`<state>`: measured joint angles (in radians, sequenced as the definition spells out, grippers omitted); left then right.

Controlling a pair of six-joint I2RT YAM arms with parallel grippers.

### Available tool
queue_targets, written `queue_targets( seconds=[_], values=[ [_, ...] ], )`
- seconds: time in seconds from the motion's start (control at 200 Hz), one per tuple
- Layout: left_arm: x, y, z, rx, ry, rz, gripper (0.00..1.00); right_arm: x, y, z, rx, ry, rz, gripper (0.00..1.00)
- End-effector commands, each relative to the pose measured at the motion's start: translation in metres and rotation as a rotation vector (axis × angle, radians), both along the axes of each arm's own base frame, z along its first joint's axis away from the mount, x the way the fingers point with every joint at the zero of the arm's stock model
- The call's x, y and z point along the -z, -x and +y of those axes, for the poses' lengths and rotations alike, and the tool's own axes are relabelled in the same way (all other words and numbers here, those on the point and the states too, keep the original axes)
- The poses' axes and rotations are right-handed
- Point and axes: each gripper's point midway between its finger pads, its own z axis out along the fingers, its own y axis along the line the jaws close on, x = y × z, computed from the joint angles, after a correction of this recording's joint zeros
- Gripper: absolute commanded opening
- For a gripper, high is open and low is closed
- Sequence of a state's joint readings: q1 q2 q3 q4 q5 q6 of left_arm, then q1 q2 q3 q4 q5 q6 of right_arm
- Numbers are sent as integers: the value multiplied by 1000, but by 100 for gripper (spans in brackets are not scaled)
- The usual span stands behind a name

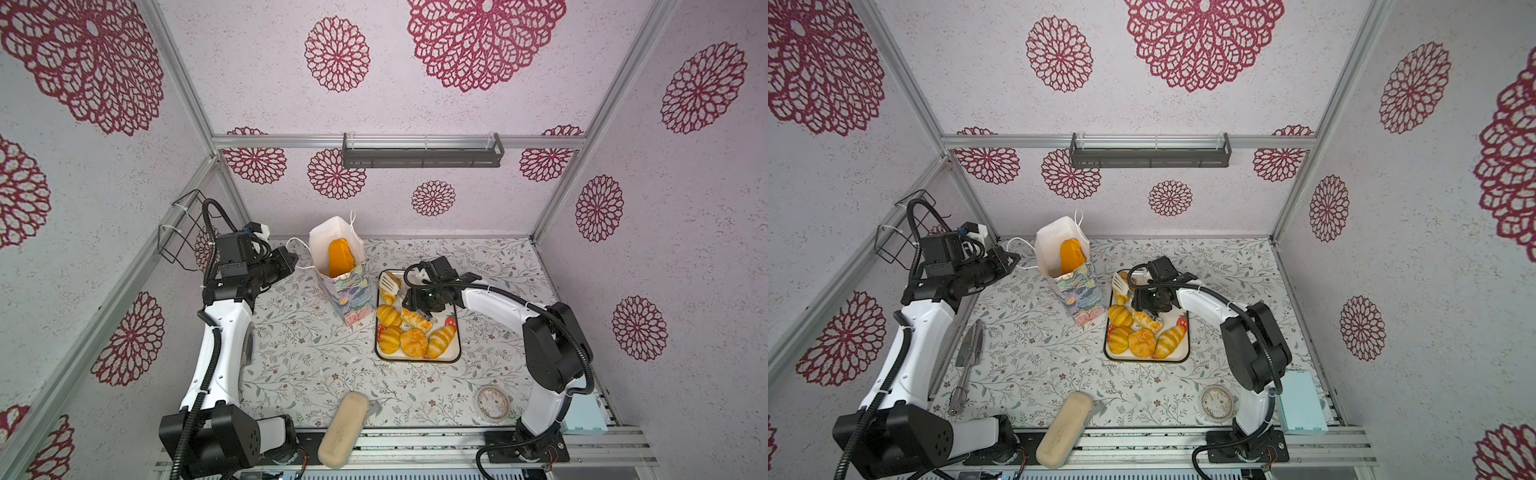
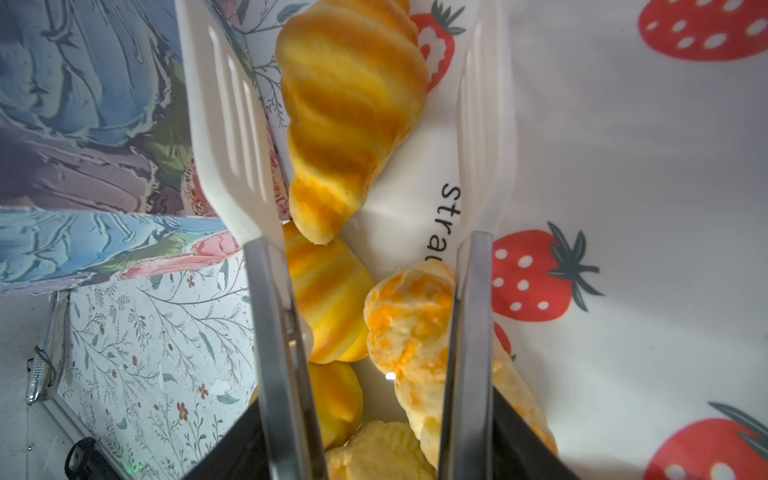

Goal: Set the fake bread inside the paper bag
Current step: 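Lower the tongs with the right gripper and pinch a croissant on the tray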

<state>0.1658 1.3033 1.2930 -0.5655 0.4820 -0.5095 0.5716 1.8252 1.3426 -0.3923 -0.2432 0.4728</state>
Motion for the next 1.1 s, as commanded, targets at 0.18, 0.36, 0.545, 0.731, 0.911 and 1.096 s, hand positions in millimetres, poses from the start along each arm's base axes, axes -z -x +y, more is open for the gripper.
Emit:
queue_targets(
  seconds=[0.18, 0.36, 0.545, 0.731, 0.911, 1.096],
  values=[
    [5, 0, 2, -6, 5, 11, 0, -18, -14, 11, -10, -47, -41, 66],
    [5, 0, 2, -7, 3, 10, 0, -14, -16, 14, -15, -48, -31, 66],
    [5, 0, 2, -6, 5, 10, 0, -12, -18, 17, -19, -48, -25, 64],
    [4, 0, 2, -4, 6, 9, 0, -10, -18, 16, -21, -40, -25, 60],
    [5, 0, 2, -4, 7, 10, 0, -9, -18, 15, -24, -33, -24, 53],
    [5, -1, 1, -1, 9, 11, 0, -12, -17, 13, -21, -30, -32, 47]
  ],
)
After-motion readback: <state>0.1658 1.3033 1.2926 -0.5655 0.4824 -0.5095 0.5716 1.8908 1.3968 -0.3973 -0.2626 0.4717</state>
